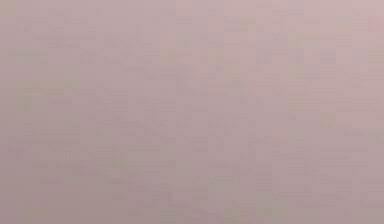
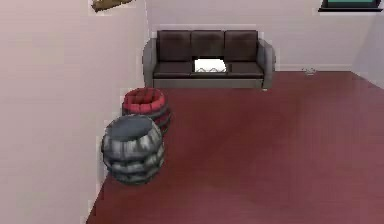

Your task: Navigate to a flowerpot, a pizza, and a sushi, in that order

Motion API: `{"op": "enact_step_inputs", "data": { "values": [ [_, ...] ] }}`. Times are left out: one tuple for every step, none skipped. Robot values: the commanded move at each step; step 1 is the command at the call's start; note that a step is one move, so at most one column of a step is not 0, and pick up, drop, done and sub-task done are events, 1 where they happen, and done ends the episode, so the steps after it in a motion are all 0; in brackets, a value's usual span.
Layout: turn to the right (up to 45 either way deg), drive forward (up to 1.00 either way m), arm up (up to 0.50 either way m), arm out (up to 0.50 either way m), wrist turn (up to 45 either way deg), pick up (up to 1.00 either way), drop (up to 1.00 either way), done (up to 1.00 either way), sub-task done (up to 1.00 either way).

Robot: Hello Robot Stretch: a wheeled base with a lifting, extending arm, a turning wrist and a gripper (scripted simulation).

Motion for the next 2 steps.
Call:
{"op": "enact_step_inputs", "data": {
  "values": [
    [45.0, 0.0, 0.0, 0.0, 0.0, 0.0, 0.0, 0.0, 0.0],
    [45.0, 0.0, 0.0, 0.0, 0.0, 0.0, 0.0, 0.0, 0.0]
  ]
}}
